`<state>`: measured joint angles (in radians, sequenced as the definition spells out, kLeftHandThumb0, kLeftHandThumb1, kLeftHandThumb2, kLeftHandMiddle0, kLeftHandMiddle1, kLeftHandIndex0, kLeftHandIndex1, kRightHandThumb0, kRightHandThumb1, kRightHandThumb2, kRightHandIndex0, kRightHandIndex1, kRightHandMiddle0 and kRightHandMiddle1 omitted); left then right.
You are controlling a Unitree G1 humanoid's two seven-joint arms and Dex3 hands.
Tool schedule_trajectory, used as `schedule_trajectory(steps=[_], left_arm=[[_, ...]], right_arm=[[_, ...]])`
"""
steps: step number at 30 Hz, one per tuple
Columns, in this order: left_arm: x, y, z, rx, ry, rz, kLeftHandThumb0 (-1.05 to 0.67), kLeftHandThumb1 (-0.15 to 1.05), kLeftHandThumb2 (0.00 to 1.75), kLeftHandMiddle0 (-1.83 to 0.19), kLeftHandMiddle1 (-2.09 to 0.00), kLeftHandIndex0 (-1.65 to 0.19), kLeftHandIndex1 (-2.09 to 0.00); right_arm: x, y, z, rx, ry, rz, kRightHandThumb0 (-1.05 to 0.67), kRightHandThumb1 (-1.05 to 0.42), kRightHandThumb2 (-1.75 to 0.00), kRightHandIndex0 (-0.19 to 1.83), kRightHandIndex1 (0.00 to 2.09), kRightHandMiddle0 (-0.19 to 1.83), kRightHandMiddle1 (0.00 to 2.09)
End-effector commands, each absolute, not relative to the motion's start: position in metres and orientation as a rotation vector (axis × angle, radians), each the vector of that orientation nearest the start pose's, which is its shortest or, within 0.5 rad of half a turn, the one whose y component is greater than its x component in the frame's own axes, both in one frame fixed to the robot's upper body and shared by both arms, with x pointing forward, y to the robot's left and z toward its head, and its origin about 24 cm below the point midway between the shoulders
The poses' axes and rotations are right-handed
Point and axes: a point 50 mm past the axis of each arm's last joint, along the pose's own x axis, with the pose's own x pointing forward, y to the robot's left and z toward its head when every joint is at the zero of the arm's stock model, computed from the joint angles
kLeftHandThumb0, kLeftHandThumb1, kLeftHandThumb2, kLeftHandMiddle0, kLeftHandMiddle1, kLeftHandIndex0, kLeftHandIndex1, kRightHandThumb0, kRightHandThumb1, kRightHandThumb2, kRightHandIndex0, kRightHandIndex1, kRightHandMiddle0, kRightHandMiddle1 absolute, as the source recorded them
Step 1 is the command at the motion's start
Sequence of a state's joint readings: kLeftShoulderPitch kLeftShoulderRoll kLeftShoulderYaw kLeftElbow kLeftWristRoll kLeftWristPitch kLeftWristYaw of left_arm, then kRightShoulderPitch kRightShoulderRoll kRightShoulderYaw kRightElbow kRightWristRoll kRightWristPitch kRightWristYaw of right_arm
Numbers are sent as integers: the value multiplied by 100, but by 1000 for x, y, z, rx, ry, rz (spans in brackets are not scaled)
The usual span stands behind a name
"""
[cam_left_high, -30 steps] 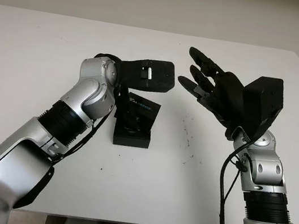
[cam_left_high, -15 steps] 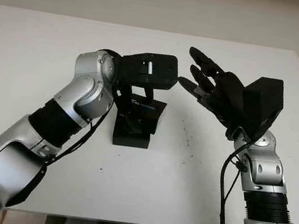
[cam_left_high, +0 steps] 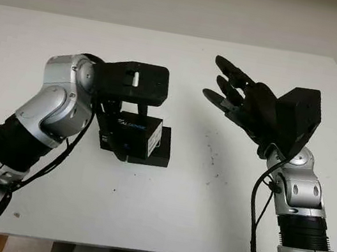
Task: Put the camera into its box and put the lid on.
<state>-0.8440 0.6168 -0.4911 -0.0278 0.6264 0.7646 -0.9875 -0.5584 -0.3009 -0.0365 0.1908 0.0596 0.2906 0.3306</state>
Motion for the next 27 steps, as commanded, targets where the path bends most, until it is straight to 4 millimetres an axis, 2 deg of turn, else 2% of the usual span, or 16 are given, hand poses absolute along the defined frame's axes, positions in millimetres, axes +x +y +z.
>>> schedule_trajectory(steps=[1, 3, 4, 5, 6, 7, 8, 10, 11, 12, 14, 15, 17, 19, 24, 27], left_arm=[[338, 150, 188, 1246, 431, -511, -42, 105, 33, 1, -209, 13, -202], [340, 149, 182, 1239, 428, -492, -41, 105, 32, 14, -197, 17, -171], [340, 148, 179, 1236, 429, -484, -42, 105, 32, 17, -181, 18, -157], [341, 147, 177, 1232, 426, -479, -42, 105, 32, 18, -180, 17, -159], [342, 145, 175, 1235, 421, -478, -42, 105, 32, 14, -197, 11, -189], [342, 144, 174, 1240, 413, -477, -42, 105, 33, 4, -203, 2, -199], [343, 142, 173, 1248, 404, -476, -43, 105, 34, -5, -206, -6, -204], [344, 138, 171, 1244, 400, -469, -43, 105, 35, -9, -209, 3, -208], [345, 136, 170, 1234, 396, -466, -43, 105, 35, 6, -205, 12, -190], [345, 134, 170, 1220, 396, -465, -42, 105, 35, 12, -200, 16, -177], [346, 131, 169, 1199, 387, -465, -42, 105, 35, 17, -188, 18, -152], [347, 130, 168, 1183, 382, -465, -41, 105, 35, 17, -189, 19, -147], [347, 128, 168, 1159, 362, -461, -41, 105, 34, 18, -193, 19, -148], [348, 125, 167, 1146, 339, -457, -41, 105, 33, 15, -202, 19, -163], [349, 121, 168, 1105, 354, -472, -42, 105, 36, 15, -209, 19, -182], [350, 120, 170, 1043, 388, -467, -41, 105, 37, 19, -209, 19, -167]], right_arm=[[351, -171, 152, -234, -73, 322, -63, -98, -5, 6, 5, 11, 7], [351, -171, 152, -230, -67, 326, -63, -98, -5, 5, 5, 11, 7], [351, -170, 152, -229, -63, 327, -63, -98, -5, 5, 5, 11, 7], [351, -170, 152, -233, -60, 328, -63, -98, -5, 4, 4, 11, 7], [351, -170, 152, -234, -60, 329, -64, -98, -5, 4, 4, 11, 7], [351, -170, 152, -237, -61, 328, -64, -98, -5, 4, 4, 10, 7], [351, -170, 151, -243, -62, 326, -64, -98, -5, 4, 4, 11, 7], [350, -171, 151, -250, -65, 322, -65, -98, -5, 5, 5, 12, 7], [350, -171, 151, -246, -62, 321, -65, -98, -6, 5, 5, 12, 7], [350, -171, 151, -242, -61, 321, -65, -98, -5, 5, 5, 12, 7], [349, -171, 151, -243, -58, 320, -65, -98, -6, 5, 5, 11, 7], [348, -171, 151, -246, -58, 319, -65, -98, -6, 5, 5, 11, 7], [348, -172, 150, -250, -62, 319, -65, -99, -6, 5, 5, 11, 6], [348, -171, 149, -248, -58, 312, -67, -98, -5, 6, 6, 12, 7], [349, -169, 147, -220, -55, 314, -68, -98, -5, 6, 5, 12, 7], [350, -169, 146, -221, -53, 321, -69, -98, -6, 5, 5, 12, 7]])
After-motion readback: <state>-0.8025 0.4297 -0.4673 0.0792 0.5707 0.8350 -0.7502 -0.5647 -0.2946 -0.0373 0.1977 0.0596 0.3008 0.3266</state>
